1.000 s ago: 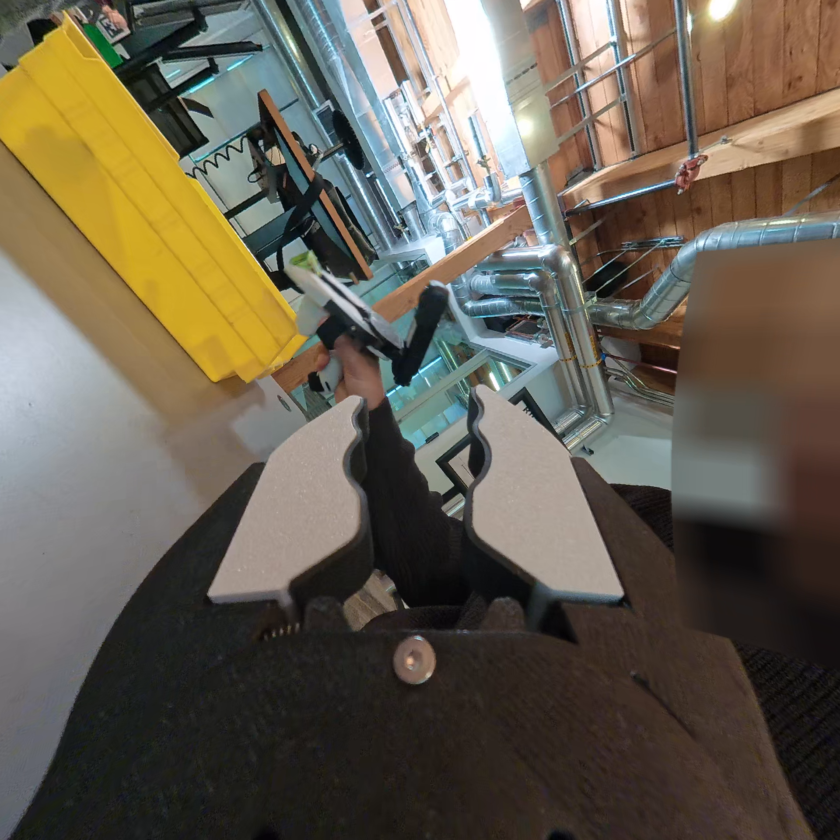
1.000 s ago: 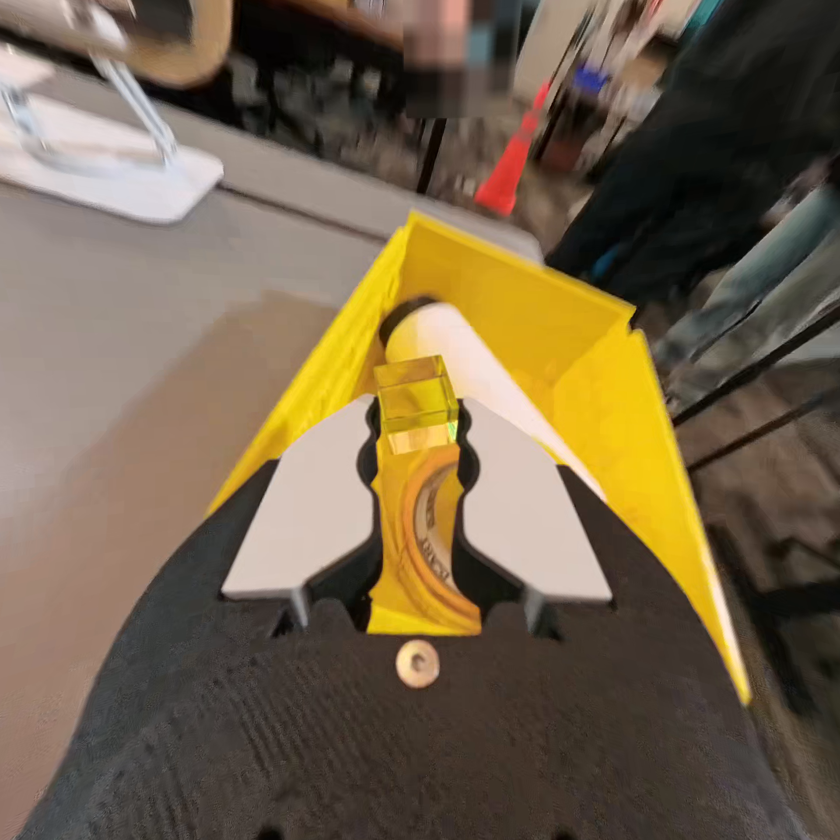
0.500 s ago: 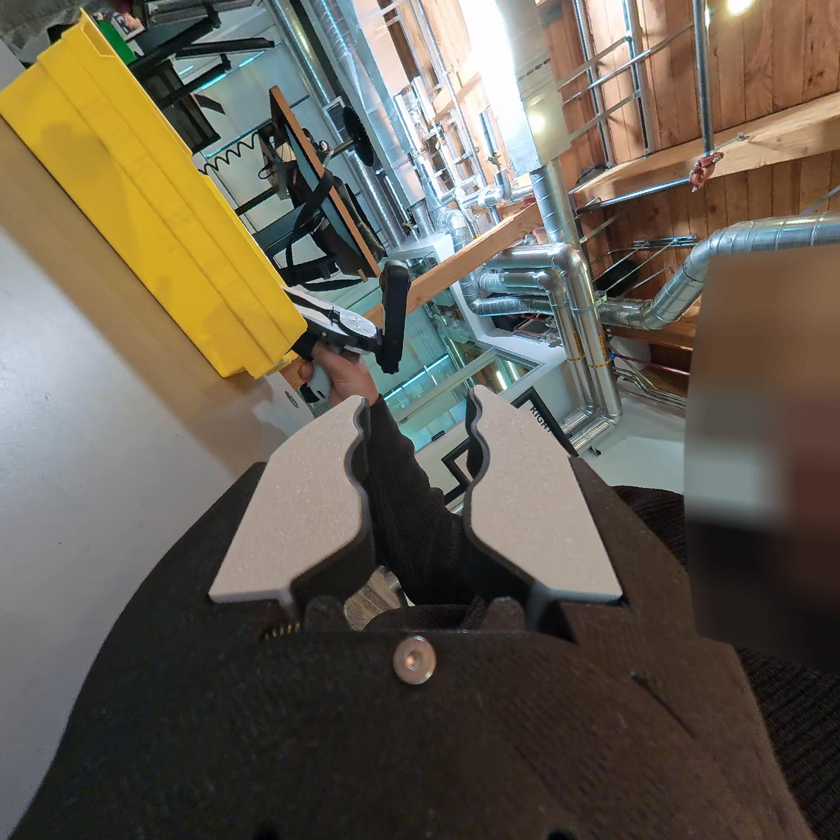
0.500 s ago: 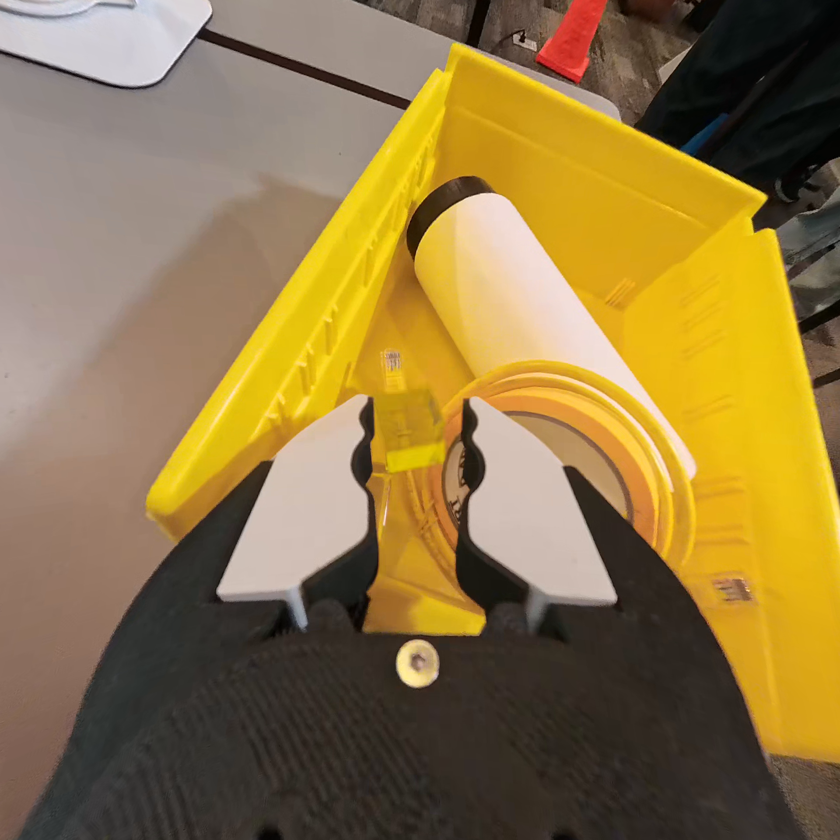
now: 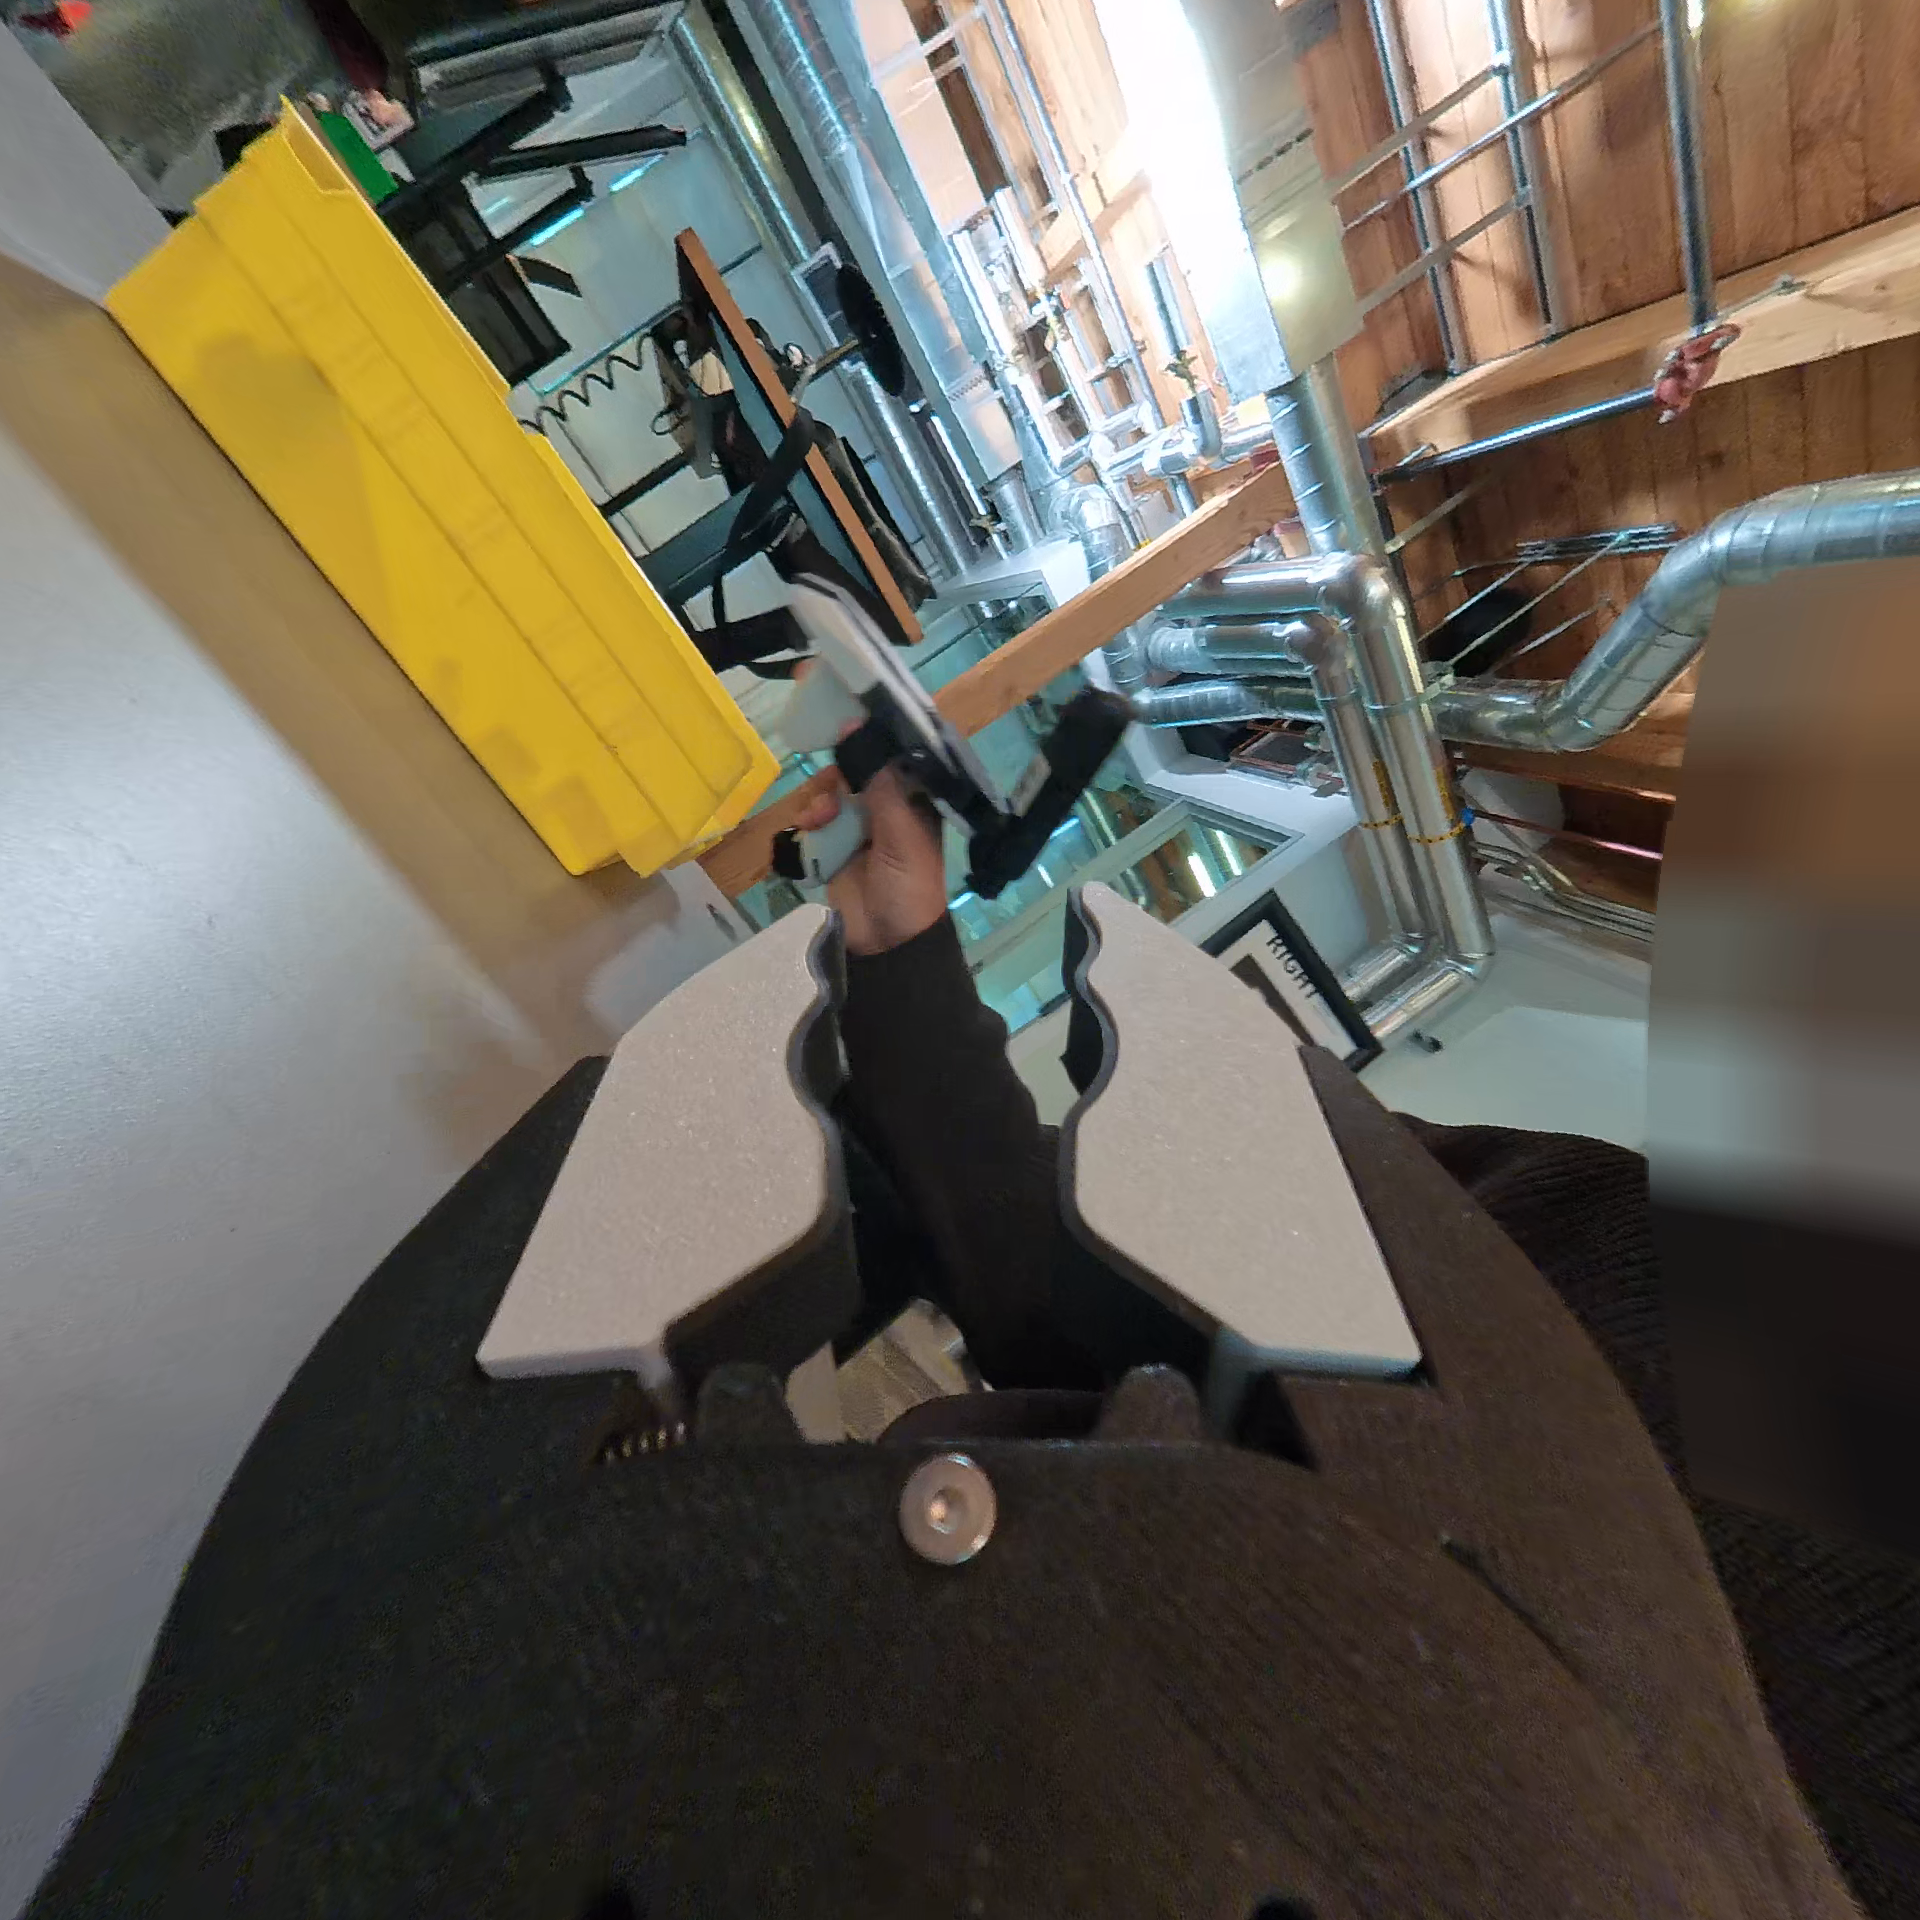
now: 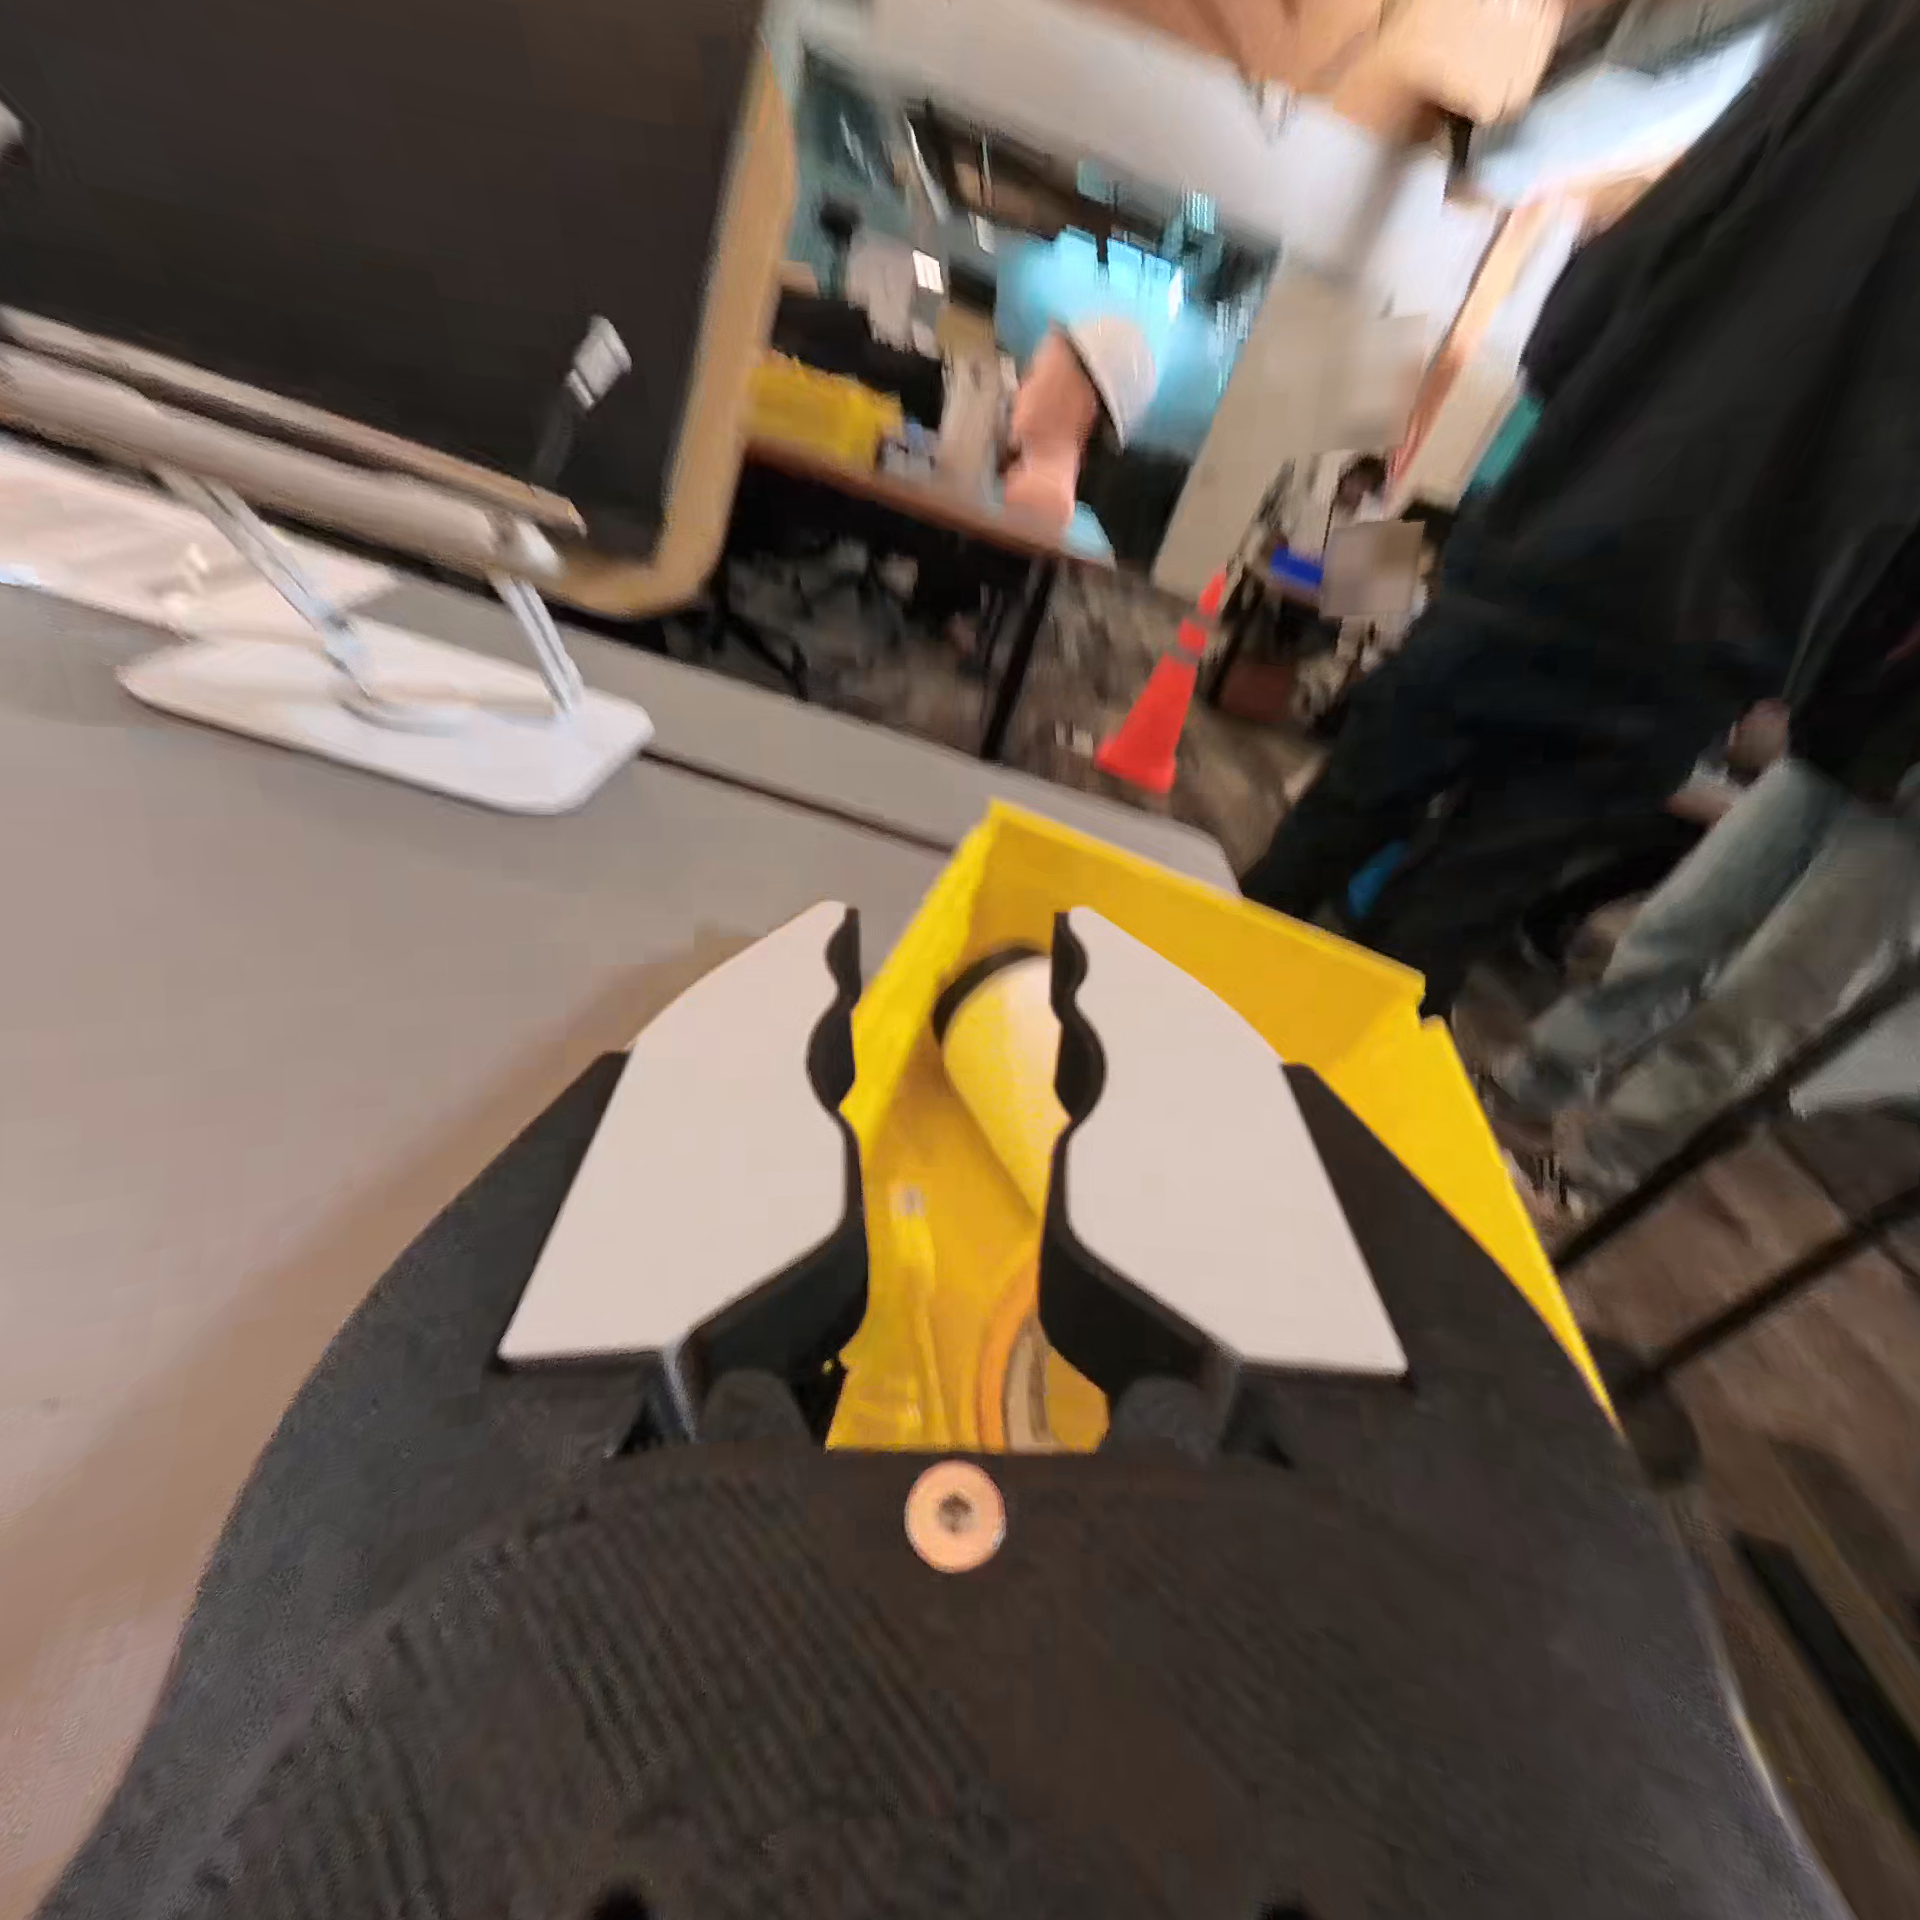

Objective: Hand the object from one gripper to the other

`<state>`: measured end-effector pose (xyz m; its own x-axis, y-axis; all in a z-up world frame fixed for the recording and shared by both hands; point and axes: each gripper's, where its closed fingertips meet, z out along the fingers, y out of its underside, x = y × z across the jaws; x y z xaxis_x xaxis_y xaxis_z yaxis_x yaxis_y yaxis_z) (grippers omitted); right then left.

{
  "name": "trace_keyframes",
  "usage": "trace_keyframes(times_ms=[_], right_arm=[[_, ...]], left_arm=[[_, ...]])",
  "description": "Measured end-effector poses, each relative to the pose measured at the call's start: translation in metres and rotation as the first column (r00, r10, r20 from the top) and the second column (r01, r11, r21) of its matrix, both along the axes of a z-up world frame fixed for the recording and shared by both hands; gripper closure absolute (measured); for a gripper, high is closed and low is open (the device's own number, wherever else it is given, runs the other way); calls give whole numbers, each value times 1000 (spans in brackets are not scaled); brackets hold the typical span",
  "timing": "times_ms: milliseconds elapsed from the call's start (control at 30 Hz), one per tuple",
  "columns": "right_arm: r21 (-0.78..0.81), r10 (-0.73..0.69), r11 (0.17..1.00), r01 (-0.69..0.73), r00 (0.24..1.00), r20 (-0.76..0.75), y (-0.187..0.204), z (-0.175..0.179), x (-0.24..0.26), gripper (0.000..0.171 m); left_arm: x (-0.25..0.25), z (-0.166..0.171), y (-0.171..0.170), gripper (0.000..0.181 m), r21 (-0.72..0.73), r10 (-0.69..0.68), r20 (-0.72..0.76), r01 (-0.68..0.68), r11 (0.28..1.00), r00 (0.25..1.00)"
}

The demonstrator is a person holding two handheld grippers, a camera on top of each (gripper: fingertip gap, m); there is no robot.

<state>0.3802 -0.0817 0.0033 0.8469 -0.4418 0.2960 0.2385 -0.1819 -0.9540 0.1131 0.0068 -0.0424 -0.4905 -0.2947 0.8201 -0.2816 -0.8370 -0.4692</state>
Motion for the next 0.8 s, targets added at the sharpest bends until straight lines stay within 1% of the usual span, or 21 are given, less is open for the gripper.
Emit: trace_keyframes(times_ms=[100,133,200,267,333,400,467,567,667,733,800], right_arm=[[136,125,981,-141,985,116,10,37,-49,137],[172,175,965,-196,976,128,15,44,-67,138],[216,300,924,-317,948,109,29,48,-105,138],[221,420,878,-424,905,67,45,38,-141,138],[186,504,845,-502,863,36,61,19,-170,139],[116,564,819,-562,825,11,74,-3,-193,141],[37,599,800,-599,801,20,80,-18,-209,141],[-16,594,803,-596,799,93,80,-21,-214,144],[-4,597,801,-599,798,83,80,-21,-214,146],[-1,602,798,-603,797,53,81,-24,-213,146],[-6,605,796,-605,796,29,83,-29,-212,147]], left_arm=[[2,-4,5,139,76,57,-25,-55,996,998],[3,-5,7,138,108,81,-33,-77,991,996],[3,-7,14,136,174,135,-49,-125,977,990],[3,-7,24,136,246,202,-58,-182,952,978],[-2,-2,38,135,328,271,-65,-236,915,960],[-15,11,57,134,417,345,-56,-292,861,937],[-36,33,84,133,495,441,-16,-376,784,897],[-84,72,134,135,557,608,50,-528,641,792],[-149,94,186,139,598,777,59,-645,475,627],[-195,92,215,139,650,859,21,-659,378,512],[-241,78,238,138,732,911,-55,-604,315,409]])
